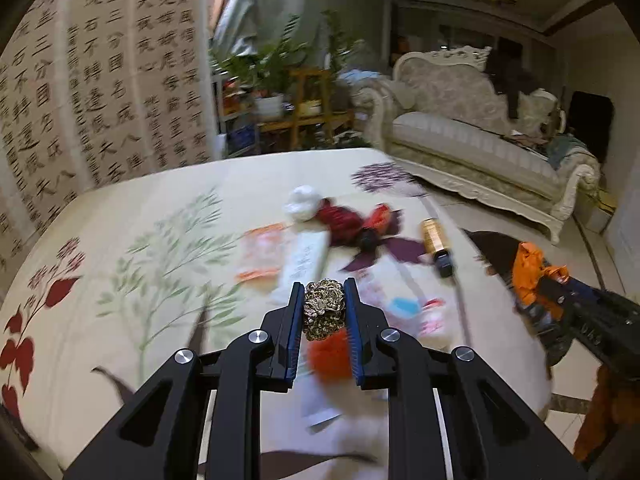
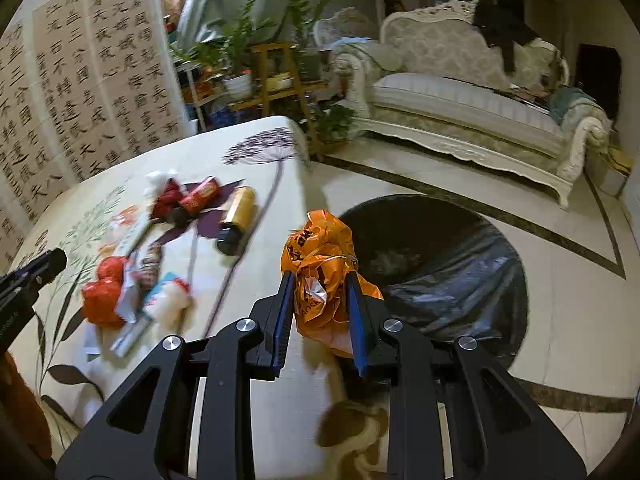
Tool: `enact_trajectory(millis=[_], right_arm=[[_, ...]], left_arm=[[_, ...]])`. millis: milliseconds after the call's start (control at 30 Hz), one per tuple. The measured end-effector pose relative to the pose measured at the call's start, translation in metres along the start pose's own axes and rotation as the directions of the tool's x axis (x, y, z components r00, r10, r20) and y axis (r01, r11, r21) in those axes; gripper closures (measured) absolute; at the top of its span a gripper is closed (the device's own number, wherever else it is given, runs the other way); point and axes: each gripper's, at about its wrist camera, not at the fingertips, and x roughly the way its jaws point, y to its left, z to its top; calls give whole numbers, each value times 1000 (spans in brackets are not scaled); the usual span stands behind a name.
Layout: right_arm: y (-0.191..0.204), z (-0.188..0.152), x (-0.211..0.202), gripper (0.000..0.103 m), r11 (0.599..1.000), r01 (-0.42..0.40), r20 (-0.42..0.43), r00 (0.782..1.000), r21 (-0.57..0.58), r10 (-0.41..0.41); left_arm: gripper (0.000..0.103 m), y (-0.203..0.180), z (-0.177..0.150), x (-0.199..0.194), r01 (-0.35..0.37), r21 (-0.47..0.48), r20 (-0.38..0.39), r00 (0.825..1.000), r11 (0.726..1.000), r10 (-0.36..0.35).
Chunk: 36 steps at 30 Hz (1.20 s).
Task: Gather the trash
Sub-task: 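Grasp the gold foil wrapper with the left gripper while the right gripper holds the orange bag, then carry both items over the black-lined bin and open both grippers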
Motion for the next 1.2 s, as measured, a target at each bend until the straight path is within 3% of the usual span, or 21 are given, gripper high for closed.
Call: enact_trajectory(millis=[167, 400, 800, 967, 1000, 1100, 1200], right_arm=[[-29, 2, 0, 78, 998, 52, 9, 999, 39, -53], [-59, 2, 9, 78, 991, 113, 9, 993, 73, -114], [-89, 2, 37, 78, 985, 134, -24, 991, 110, -132], [-99, 5, 45, 73, 980, 147, -26, 989, 132, -145], [-101, 5, 46, 67, 979, 149, -27, 989, 138, -147], [-105, 7, 47, 62, 976, 157, -23, 988, 148, -155], [-109, 9, 46, 59, 974, 168, -17, 986, 155, -167]], left_arm=[[82, -46, 13, 18, 81, 57, 10, 997, 995, -81], [82, -101, 23, 44, 137, 120, -3, 990, 983, -138], [82, -163, 30, 89, 161, 210, -57, 987, 964, -153], [80, -180, 30, 101, 178, 246, -87, 983, 953, -161], [77, -182, 31, 103, 183, 247, -95, 982, 951, -165], [50, -180, 32, 105, 192, 229, -103, 980, 954, -172], [46, -181, 34, 105, 190, 218, -93, 980, 957, -174]])
